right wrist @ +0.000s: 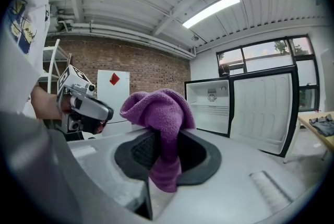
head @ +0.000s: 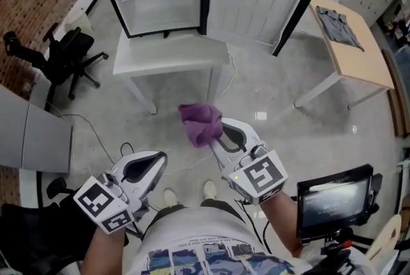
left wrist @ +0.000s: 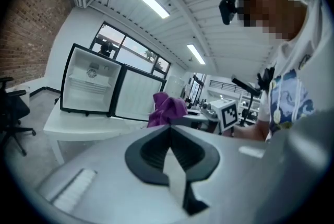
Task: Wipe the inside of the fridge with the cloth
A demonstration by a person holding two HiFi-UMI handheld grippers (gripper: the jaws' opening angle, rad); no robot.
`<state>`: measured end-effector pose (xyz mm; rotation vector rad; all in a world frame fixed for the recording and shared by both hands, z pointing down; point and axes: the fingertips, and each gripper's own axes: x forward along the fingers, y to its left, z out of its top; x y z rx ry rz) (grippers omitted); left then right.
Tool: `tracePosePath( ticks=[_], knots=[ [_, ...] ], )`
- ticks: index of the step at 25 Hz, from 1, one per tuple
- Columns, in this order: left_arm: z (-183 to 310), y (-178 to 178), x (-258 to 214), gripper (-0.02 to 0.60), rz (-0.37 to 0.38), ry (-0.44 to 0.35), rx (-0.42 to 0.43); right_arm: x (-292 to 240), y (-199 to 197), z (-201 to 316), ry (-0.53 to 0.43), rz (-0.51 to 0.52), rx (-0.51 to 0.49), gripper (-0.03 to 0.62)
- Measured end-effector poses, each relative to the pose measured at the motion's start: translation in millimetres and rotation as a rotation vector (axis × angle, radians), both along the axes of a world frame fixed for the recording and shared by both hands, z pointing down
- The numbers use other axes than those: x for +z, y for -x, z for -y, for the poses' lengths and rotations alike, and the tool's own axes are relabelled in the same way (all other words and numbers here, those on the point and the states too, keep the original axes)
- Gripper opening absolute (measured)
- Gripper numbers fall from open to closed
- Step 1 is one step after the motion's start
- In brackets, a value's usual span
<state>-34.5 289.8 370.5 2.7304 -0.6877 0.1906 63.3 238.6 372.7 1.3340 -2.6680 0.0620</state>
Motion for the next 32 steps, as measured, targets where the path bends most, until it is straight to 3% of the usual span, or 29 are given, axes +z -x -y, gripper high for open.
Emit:
tracePosePath(
  ticks=[5,20,32],
  knots=[
    [-13.1,9.1,-13.7,0.008,-0.029,-0.015,0.05,-13.5,13.2,-17.3,-0.01,-0.025,0.024,0.074],
    [-16.7,78.1,-4.6,0.008,-0.05,-0.002,0.09,-12.9,82.2,-29.0,-0.003,-0.052,0.052,0.074],
    [-13.1,83.9,-1.0,0.008,-0.062,0.015,0.114,-10.6,91.1,-27.5,0.016,-0.066,0.061,0.074]
  ],
)
